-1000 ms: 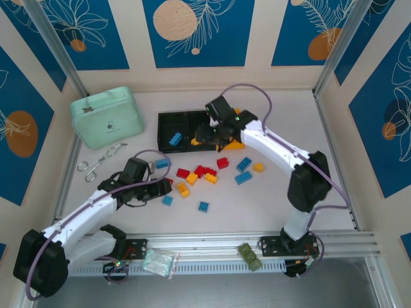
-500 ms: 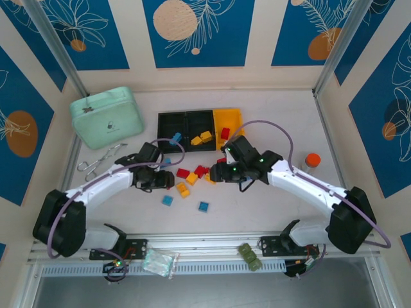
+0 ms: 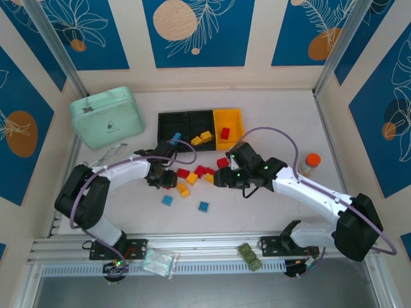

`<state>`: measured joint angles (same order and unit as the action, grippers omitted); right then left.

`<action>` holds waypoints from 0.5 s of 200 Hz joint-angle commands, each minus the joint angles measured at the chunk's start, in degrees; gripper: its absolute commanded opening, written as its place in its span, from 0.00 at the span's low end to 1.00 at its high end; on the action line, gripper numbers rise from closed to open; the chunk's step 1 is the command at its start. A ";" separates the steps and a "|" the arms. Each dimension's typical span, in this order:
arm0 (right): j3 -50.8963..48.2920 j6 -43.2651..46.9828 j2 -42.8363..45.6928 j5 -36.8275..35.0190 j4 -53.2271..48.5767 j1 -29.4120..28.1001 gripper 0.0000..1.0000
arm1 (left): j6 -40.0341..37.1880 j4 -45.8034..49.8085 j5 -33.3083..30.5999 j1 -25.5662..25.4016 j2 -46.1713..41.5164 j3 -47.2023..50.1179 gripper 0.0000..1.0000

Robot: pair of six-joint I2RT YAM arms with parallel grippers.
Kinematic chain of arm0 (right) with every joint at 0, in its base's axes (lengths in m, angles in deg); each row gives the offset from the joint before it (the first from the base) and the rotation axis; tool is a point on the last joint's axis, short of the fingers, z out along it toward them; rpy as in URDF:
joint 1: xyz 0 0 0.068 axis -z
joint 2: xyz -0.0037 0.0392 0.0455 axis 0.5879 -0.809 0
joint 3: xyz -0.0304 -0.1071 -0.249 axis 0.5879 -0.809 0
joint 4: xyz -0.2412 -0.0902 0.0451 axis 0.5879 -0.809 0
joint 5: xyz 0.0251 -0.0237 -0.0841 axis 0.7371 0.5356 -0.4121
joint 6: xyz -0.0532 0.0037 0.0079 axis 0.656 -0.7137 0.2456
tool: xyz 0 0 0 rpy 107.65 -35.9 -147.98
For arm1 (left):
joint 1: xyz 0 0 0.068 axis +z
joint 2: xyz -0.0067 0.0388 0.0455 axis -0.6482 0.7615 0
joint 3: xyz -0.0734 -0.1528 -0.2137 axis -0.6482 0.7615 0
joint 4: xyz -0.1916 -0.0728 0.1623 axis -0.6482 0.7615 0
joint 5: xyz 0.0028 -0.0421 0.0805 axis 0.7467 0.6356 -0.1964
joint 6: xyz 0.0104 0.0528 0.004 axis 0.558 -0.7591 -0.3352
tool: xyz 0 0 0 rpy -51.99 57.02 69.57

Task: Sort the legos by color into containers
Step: Pick up the lego from the center of the table.

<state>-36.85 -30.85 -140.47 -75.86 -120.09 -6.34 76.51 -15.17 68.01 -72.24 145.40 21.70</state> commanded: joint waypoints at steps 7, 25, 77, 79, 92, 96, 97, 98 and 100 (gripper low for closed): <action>-1.12 -1.46 1.46 -0.68 0.52 -0.59 0.53 | -1.73 -0.69 -1.65 -0.74 2.22 -1.42 0.46; -1.36 -1.78 1.38 -0.82 0.78 -0.72 0.52 | -2.00 -0.74 -1.60 -0.86 2.54 -1.51 0.37; -1.89 -1.92 0.11 0.27 2.82 -1.50 0.52 | -1.86 0.33 -0.91 -0.81 -2.11 -0.72 0.27; -1.89 -1.98 0.09 0.31 2.89 -1.51 0.52 | -1.84 0.46 -0.84 -0.83 -2.31 -0.72 0.27; -1.95 -1.86 -0.01 0.65 3.37 -1.51 0.53 | -1.64 0.85 0.15 -0.84 -3.89 -0.81 0.25; -1.97 -1.91 -0.03 0.62 3.39 -1.51 0.52 | -1.51 0.91 0.61 -0.80 -4.42 -0.90 0.25; -1.97 -1.91 -0.03 0.66 3.39 -1.47 0.52 | -1.48 0.90 0.69 -0.79 -4.51 -0.90 0.24; -1.97 -1.95 -0.07 0.64 3.43 -1.44 0.52 | -1.43 0.89 0.86 -0.78 -4.60 -0.94 0.24; -1.97 -1.98 0.07 0.62 3.46 -1.38 0.52 | -1.38 0.89 1.17 -0.84 -4.84 -0.97 0.24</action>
<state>-38.21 -31.95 -140.47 -75.97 -117.95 -7.54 74.98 -14.82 66.78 -72.46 144.38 21.02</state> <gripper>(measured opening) 0.525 0.298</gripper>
